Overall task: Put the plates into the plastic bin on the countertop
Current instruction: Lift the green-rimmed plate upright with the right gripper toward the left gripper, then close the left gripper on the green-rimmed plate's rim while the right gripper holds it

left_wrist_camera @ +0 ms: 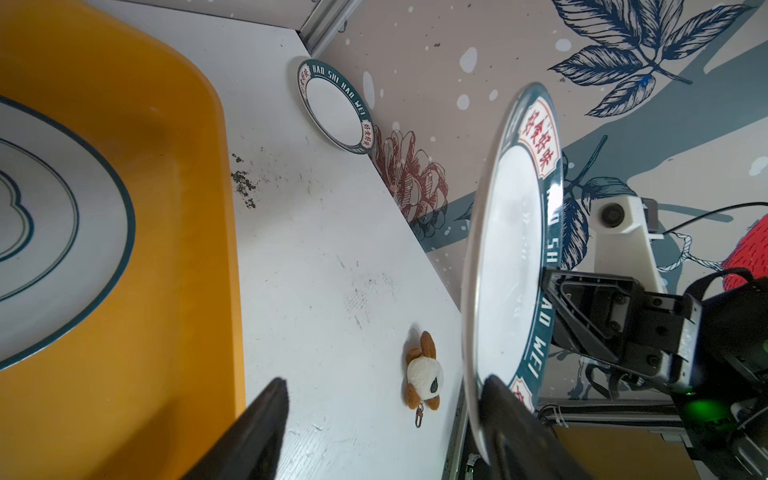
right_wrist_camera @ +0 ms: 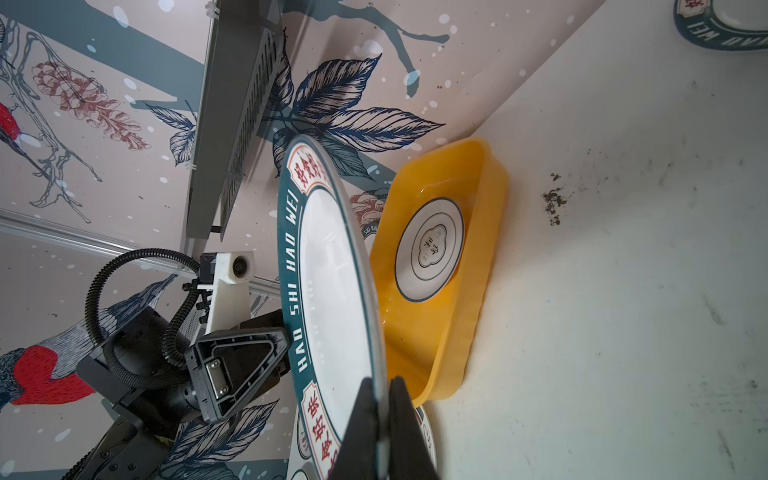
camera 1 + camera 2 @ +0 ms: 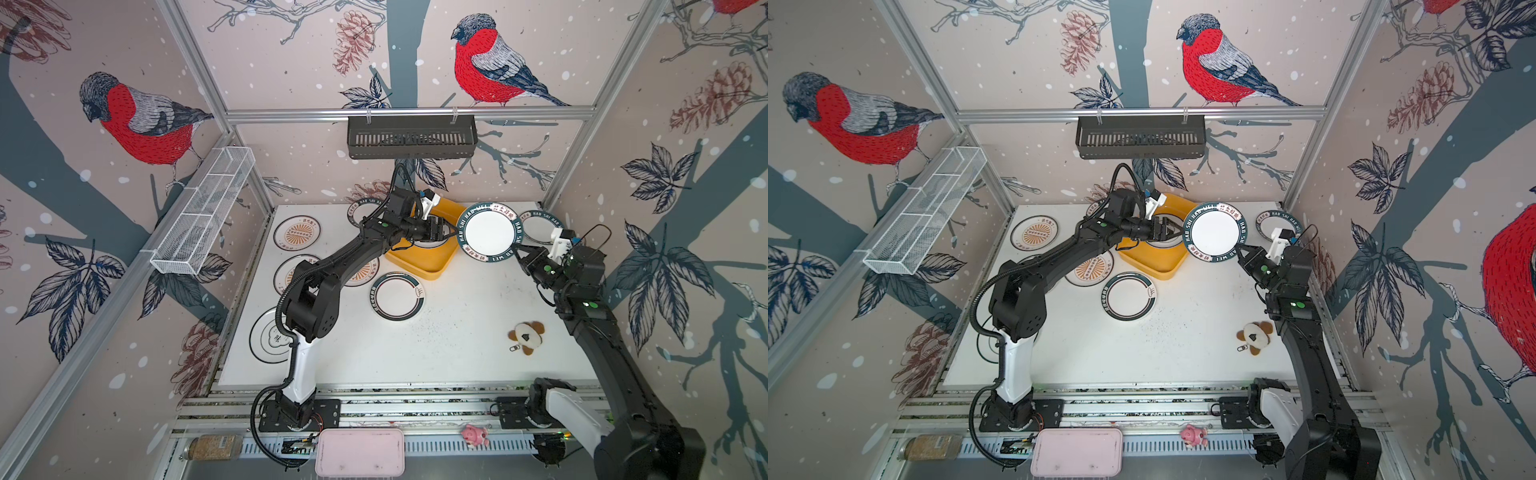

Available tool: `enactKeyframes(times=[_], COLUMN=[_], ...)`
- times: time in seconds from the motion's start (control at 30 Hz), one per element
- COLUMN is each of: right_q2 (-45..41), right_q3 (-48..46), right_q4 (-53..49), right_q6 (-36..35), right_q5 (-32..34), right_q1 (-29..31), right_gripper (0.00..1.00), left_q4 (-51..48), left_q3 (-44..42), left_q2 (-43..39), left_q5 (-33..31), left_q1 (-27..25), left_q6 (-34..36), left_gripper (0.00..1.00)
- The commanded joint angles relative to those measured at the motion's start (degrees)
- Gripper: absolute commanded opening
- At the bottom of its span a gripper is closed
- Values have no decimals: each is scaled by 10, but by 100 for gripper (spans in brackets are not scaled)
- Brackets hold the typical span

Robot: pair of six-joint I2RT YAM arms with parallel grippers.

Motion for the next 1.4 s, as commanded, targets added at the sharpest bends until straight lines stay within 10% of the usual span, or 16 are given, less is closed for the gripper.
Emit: enactKeyframes(times=[0.0, 0.53, 1.27, 1.37], right_q2=[5, 8, 71, 84], right_q3=[1, 18, 5, 6], right_q4=[68, 42, 129, 137], right_q6=[17, -6, 27, 28], right_q5=[-14, -10, -11, -3], right_q1=[10, 4, 49, 49], right_gripper=[2, 1, 2, 20], left_q4=[43, 79, 156, 159], left_q3=[-8, -35, -36, -37], left_q2=[-4, -23, -2, 1], left_q5=[20, 20, 38, 31], left_q1=[-2, 7, 14, 21], left_q6=[-16, -50, -124, -140], left_gripper=[57, 53, 3, 0])
